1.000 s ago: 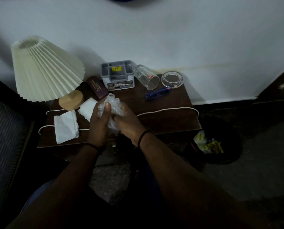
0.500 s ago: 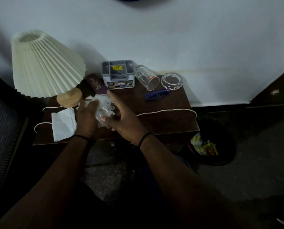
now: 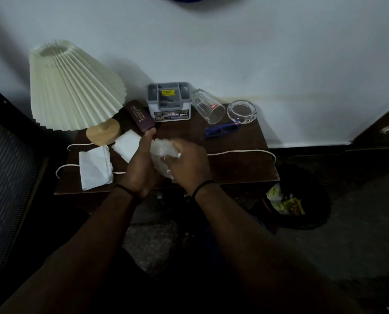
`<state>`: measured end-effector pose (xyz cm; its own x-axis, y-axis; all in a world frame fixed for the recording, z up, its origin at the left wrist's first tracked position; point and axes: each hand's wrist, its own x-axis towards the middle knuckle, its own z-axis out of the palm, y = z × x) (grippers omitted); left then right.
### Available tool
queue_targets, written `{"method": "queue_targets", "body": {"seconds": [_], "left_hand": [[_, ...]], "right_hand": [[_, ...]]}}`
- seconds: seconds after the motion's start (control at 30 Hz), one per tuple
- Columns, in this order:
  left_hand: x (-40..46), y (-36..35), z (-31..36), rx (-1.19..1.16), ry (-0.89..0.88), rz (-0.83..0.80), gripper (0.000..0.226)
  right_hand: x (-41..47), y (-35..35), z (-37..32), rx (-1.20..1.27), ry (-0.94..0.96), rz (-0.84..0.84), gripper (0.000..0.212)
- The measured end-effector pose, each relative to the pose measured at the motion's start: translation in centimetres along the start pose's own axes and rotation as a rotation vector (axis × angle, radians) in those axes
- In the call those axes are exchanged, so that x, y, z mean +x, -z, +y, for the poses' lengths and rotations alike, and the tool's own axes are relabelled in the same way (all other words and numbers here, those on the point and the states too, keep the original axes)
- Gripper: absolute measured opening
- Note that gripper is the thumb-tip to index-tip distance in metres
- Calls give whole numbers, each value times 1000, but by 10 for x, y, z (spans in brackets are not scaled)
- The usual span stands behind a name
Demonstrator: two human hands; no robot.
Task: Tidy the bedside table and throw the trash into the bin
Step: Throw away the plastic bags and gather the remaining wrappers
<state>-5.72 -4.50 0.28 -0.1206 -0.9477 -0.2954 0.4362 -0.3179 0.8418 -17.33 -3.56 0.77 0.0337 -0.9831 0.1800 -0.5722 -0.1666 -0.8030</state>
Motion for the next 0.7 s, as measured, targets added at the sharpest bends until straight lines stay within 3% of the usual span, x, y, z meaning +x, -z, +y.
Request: {"method": "queue_targets", "body": {"seconds": [0.03, 0.1, 0.2, 0.3, 0.43, 0.57, 0.7], "left_hand": [[-2, -1, -1, 15, -6, -27, 44], [-3, 4, -5, 113, -99, -42, 52], [-11, 10, -15, 439, -260, -94, 46], [-19, 9, -20, 603, -316, 26, 48], [-34, 12, -16, 682, -323, 163, 36], [-50, 5, -4, 633, -315, 166, 26], [-63, -10, 2, 620, -245, 174, 25]], "right_hand": [[2, 0, 2, 12, -68, 28, 30], [5, 0, 6, 273, -300, 73, 24], [1, 1, 12, 599, -511, 6, 7], [-9, 3, 9, 502, -457, -40, 10], [-20, 5, -3, 129, -212, -11, 42], [-34, 18, -15, 486, -272, -188, 58], [-46, 40, -23, 400, -104, -351, 48]]}}
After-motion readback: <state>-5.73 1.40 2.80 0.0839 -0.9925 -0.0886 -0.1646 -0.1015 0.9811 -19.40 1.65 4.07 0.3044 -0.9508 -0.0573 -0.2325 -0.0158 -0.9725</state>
